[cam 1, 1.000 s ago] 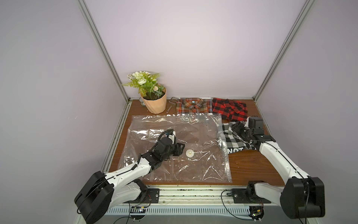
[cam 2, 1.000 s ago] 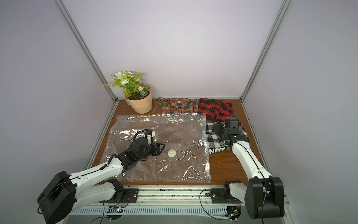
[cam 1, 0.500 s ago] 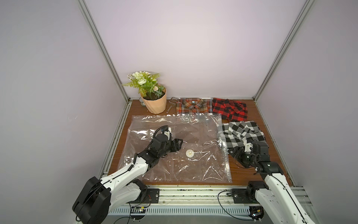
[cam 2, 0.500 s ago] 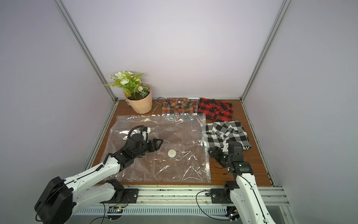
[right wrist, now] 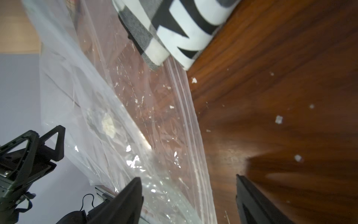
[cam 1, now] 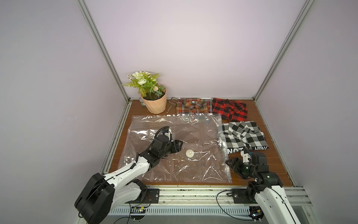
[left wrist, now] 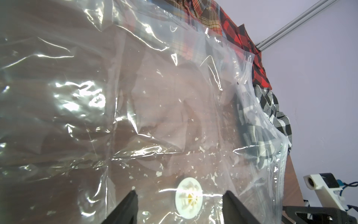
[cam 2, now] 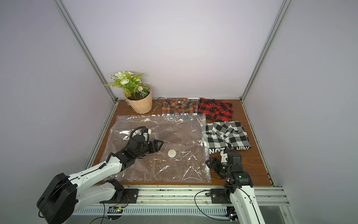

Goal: Take the shirt out of the vacuum bag
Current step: Adjust the vacuum bag at the center of the board.

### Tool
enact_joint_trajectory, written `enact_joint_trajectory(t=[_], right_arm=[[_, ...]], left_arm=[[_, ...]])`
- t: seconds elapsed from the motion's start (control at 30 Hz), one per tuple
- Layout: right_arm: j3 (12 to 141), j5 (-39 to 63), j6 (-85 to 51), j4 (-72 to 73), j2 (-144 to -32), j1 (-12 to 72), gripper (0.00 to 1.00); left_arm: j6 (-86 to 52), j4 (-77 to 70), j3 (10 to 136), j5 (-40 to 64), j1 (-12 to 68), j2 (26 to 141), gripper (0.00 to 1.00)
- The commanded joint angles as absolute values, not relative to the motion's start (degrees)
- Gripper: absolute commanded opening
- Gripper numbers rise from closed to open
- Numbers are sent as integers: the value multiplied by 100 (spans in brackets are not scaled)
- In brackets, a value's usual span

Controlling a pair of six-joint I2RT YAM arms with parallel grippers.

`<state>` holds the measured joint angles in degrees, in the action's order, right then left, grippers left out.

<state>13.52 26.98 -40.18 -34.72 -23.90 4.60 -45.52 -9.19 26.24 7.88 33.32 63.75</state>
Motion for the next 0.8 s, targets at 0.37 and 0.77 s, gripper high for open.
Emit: enact_joint_trajectory(t=[0.37, 0.77], right_arm=[[524, 3116, -4920, -2502, -2112, 1257, 76], [-57, 2776, -5719, -1223, -2340, 2110, 53]], left_arm=[[-4654, -1013, 2562, 605, 3287, 6951, 70], [-4879, -713, 2579, 185, 3242, 7883, 52]])
